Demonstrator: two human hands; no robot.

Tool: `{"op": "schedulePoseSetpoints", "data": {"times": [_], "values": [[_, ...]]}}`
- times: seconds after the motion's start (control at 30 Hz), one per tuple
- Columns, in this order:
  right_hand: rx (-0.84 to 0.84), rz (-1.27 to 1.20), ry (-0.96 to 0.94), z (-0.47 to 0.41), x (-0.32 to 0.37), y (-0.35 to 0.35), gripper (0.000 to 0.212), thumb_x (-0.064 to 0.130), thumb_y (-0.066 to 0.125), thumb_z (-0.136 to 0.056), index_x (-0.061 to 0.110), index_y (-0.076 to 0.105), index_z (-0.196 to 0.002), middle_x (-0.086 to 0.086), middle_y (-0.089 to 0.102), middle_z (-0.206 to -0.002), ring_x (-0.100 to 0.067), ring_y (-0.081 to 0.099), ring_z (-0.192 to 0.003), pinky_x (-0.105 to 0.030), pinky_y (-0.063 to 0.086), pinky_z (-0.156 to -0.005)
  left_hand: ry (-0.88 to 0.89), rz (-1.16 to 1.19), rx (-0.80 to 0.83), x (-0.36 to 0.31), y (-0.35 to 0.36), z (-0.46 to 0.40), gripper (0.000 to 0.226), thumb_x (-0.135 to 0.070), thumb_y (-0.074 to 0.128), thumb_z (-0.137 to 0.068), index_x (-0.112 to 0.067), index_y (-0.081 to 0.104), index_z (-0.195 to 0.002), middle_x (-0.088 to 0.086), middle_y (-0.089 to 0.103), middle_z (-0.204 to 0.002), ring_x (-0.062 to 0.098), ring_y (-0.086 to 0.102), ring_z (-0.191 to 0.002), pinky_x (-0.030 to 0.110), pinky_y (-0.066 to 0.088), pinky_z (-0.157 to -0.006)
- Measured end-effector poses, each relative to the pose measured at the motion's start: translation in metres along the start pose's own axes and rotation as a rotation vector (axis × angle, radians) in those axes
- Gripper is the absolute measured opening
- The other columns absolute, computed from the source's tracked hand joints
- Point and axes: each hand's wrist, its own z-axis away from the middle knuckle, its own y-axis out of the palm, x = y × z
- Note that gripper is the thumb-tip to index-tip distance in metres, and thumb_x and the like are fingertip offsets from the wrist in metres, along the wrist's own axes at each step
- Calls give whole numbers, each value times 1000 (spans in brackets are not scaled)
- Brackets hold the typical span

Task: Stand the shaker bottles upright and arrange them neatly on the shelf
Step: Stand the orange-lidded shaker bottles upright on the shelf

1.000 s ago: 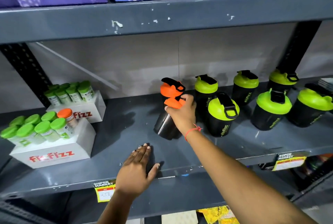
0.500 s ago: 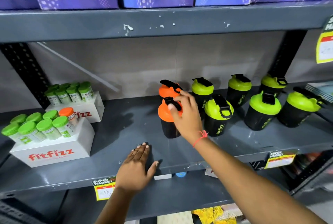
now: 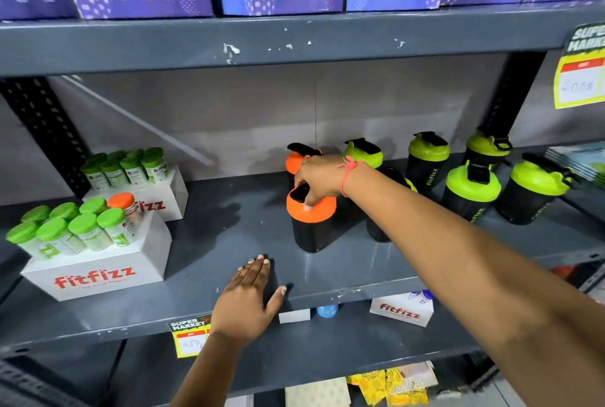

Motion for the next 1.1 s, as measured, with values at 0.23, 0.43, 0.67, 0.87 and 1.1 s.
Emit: {"op": "schedulePoseSetpoints", "data": {"times": [0.23,0.43,0.67,0.87,1.1], "values": [[62,-89,-37,-6,-5,19,77,34,69,-78,21,30,-143,-10,32,-148,-32,32,-134,-41,36,-108,11,23,-45,-3,-3,2,109,-78,-16,-66,-11,30,-139,5,30,-146,21,24,-134,26,6,-103],[69,-247,134,-10,-16,31,50,28,60,-87,0,46,-126,-13,55,-122,-31,48,-116,-29,41,-82,-3,-2,18,-2,-3,2,93,-71,-1,-81,-7,47,-129,11,49,-134,27,43,-124,36,19,-102],[77,-180,11,-20,-4,32,24,28,71,-75,30,48,-82,-6,52,-84,-27,43,-76,-27,43,-59,1,-9,-5,-2,1,1,96,-73,-4,-77,-9,42,-133,9,44,-139,25,38,-128,32,16,-104],[-9,-159,62,-17,2,34,75,54,66,-73,12,44,-131,-14,61,-121,-31,52,-86,-29,40,-68,0,-15,-43,-1,3,0,100,-75,-7,-75,-10,41,-134,8,42,-140,24,36,-129,30,14,-104],[-166,-669,317,16,1,47,50,30,37,-99,2,30,-140,-21,39,-146,-36,38,-133,-38,38,-101,-95,97,-53,-11,-1,-3,73,-63,27,-85,-14,32,-138,5,35,-145,22,27,-133,32,20,-108]]}}
